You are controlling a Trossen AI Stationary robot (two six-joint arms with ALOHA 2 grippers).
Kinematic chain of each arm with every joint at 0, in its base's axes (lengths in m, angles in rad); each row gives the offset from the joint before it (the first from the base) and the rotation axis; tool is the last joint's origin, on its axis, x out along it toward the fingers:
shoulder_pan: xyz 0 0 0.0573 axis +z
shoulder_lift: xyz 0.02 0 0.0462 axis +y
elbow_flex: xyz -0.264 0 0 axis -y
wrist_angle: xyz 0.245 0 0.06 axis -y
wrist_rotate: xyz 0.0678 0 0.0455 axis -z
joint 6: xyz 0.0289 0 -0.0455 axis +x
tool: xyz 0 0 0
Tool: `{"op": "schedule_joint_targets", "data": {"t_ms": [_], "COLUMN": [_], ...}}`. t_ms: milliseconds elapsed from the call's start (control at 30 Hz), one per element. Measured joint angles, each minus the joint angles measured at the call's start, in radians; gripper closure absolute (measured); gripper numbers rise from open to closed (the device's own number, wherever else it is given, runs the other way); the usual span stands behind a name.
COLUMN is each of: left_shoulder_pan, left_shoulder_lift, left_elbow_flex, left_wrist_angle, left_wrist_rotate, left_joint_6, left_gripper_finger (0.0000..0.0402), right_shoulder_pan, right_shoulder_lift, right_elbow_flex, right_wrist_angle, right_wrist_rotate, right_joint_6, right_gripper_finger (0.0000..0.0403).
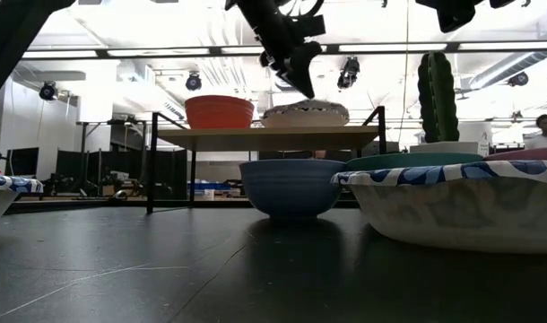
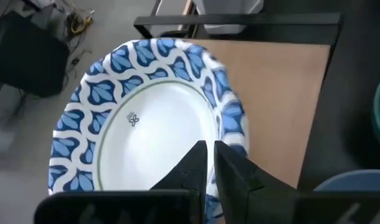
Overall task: Place and stack bowls onto a shelf
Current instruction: Stack the white bowl on top of the white bowl on the shelf, then stack the blue bowl on top of the orange bowl on the shelf
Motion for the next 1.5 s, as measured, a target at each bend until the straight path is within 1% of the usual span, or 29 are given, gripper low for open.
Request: {"op": "schedule_joint_targets", "data": {"t_ms": [267,367,567,700,833,967,1033,1200,1267,1333,1433,1500], "left_shoulder_pan": [-0.014,-0.039,-0.155,-0.233,-0.304,-0.356,-0.376,-0.418,-0.430,-0.440,-0.444,-0.441], "left_shoulder_lift": [-0.002,-0.008,-0.048,-0.068,-0.069,-0.064,-0.064,-0.064,-0.064,-0.064,-0.064,-0.064], "left_elbow_flex": [0.000,0.000,0.000,0.000,0.000,-0.002,-0.004,-0.019,-0.037,-0.068,-0.124,-0.167], "left_wrist_angle": [-0.017,-0.024,-0.058,-0.153,-0.265,-0.319,-0.317,-0.348,-0.342,-0.342,-0.322,-0.287], "left_wrist_rotate": [0.002,0.002,0.006,0.006,0.014,0.098,0.139,0.150,0.149,0.124,0.082,0.073], "left_joint_6": [-0.022,-0.044,-0.081,-0.133,-0.220,-0.255,-0.260,-0.289,-0.304,-0.321,-0.344,-0.347], "left_gripper_finger": [0.0391,0.0391,0.0392,0.0392,0.0391,0.0391,0.0391,0.0390,0.0385,0.0374,0.0350,0.0329], "right_shoulder_pan": [0.000,0.000,0.000,0.000,0.000,0.000,0.000,0.000,0.000,0.000,0.000,0.000], "right_shoulder_lift": [0.000,0.000,0.000,0.000,0.001,0.001,0.001,0.001,0.001,0.001,0.001,0.001], "right_elbow_flex": [0.000,0.000,0.000,0.000,0.000,0.000,0.000,0.000,0.000,0.000,0.000,0.000], "right_wrist_angle": [0.000,0.000,0.000,-0.001,0.000,0.000,0.000,0.000,-0.001,0.000,0.000,0.000], "right_wrist_rotate": [0.000,0.000,0.000,0.000,0.000,0.000,0.000,0.000,0.000,0.000,0.000,0.000], "right_joint_6": [0.000,0.000,-0.008,-0.007,-0.007,-0.006,0.001,0.002,0.002,0.001,0.002,0.002], "right_gripper_finger": [0.0255,0.0255,0.0255,0.0255,0.0255,0.0255,0.0255,0.0255,0.0255,0.0255,0.0255,0.0255]}}
